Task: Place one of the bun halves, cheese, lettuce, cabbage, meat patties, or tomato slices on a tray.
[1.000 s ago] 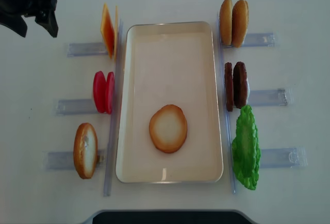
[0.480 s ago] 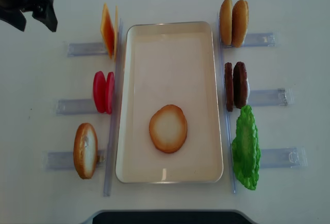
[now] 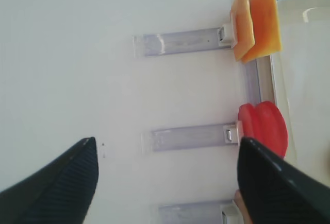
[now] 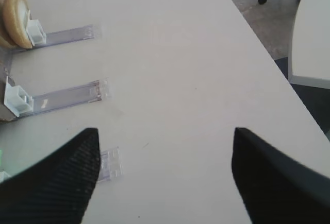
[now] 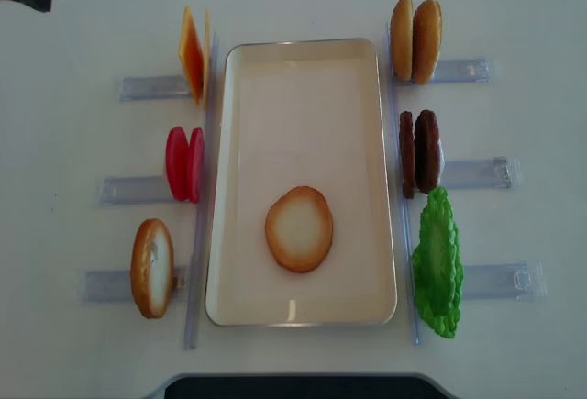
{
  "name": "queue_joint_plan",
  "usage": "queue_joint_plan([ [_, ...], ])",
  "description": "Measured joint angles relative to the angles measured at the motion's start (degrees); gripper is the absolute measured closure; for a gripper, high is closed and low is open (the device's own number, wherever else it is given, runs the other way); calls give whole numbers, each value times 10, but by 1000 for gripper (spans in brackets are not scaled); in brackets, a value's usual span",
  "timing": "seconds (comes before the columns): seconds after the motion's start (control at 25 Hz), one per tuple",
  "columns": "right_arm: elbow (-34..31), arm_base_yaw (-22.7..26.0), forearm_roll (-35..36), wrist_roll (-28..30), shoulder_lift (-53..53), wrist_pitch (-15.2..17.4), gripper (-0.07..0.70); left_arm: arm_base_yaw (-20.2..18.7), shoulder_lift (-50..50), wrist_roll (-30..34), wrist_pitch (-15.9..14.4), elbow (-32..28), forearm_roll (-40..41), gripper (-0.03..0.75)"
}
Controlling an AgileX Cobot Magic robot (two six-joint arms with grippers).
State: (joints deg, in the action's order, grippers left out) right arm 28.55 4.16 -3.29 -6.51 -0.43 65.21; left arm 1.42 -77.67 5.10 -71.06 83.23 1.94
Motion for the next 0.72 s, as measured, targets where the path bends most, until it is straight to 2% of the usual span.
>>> queue_joint_plan([
  [0.72,0,0,0,0,0,0,97,0,258,-6,-2,-266,14,82],
])
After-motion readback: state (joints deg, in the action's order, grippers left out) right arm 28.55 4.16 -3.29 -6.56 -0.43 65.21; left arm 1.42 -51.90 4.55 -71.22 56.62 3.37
